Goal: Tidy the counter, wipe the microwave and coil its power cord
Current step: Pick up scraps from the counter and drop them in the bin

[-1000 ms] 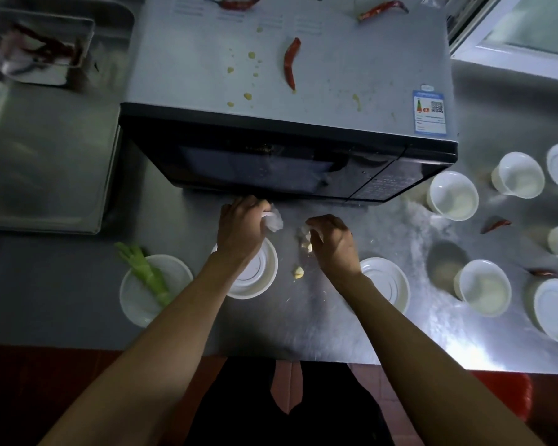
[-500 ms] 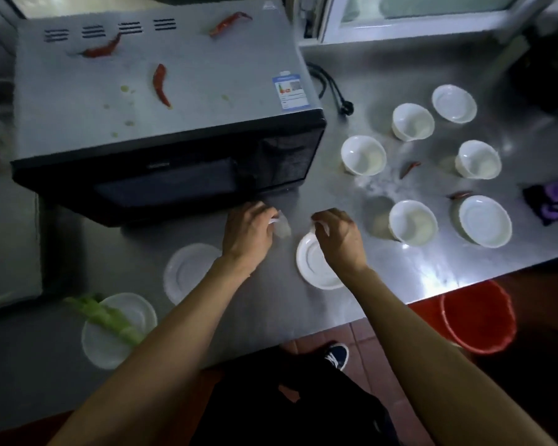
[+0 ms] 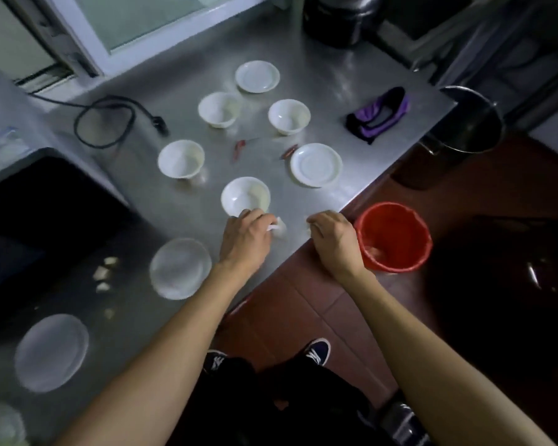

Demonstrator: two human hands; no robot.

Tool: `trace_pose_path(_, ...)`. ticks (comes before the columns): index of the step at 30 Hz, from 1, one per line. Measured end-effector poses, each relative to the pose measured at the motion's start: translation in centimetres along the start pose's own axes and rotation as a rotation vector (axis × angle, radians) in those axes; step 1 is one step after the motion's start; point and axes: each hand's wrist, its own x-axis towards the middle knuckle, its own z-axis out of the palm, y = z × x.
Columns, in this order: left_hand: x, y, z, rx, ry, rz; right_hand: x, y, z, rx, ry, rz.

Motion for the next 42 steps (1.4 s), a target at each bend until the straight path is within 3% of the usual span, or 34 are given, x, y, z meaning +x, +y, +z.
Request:
trace_pose_path(8, 5.4, 13.6, 7.3, -0.020, -0.133, 0.160, -4.3, 12.8, -10.0, -0.035, 0.109, 0.218)
trace_pose_path(17, 10.7, 22.2, 14.5, -0.050, -0.336, 0.314, -6.0, 21.5, -14.1, -0.071, 0.150, 0.465)
trace_pose_path(32, 24.0, 26.6, 28.4, -0.123, -0.652, 0.301, 3.0, 34.0, -14.3, -0.057, 0.048, 0.787)
trace_pose_path(42, 25.5, 26.6, 39.7, -0.062, -0.781, 0.229, 3.2, 44.4, -7.8, 0.120, -0.010, 0.984)
